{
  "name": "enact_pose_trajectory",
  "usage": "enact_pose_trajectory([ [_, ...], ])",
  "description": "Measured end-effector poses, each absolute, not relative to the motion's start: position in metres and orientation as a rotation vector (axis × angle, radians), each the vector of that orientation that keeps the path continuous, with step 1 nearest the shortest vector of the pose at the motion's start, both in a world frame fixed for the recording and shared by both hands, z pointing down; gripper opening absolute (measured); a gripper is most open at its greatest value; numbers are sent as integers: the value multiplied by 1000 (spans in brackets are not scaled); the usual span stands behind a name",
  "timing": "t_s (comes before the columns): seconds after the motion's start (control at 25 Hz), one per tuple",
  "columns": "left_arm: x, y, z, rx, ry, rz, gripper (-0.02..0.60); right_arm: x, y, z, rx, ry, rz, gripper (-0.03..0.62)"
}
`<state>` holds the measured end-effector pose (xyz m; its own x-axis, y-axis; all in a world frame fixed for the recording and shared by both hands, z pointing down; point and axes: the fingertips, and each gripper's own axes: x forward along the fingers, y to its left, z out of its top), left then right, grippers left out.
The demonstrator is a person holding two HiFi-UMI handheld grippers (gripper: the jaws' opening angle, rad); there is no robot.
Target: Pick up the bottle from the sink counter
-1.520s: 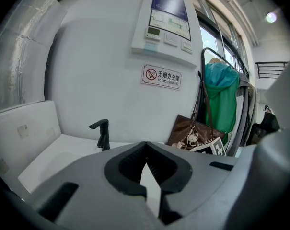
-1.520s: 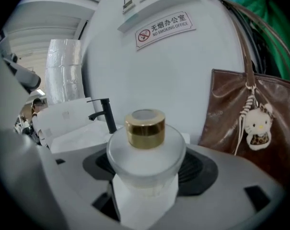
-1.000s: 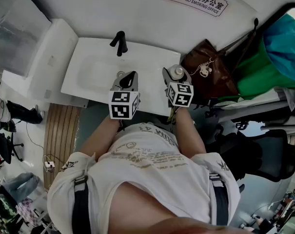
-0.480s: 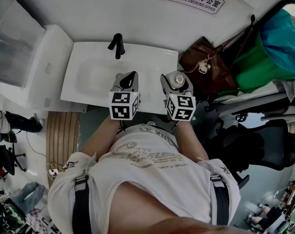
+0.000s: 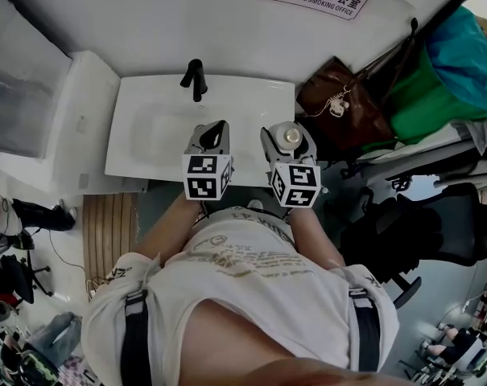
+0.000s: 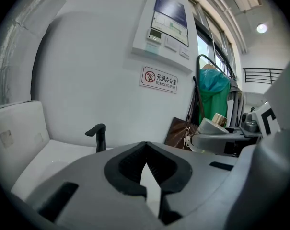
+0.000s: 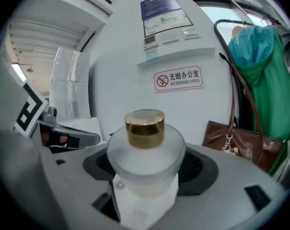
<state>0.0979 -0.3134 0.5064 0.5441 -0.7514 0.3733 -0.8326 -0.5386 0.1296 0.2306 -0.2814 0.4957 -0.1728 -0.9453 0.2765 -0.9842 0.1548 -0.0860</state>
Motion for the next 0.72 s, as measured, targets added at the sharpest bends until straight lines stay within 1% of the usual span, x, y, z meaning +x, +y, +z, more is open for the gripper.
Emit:
enact_pose_trajectory([
  [0.72,99,-303,510,2499,-1272,395,14,228,-275,501,1915,-2257,348,356],
])
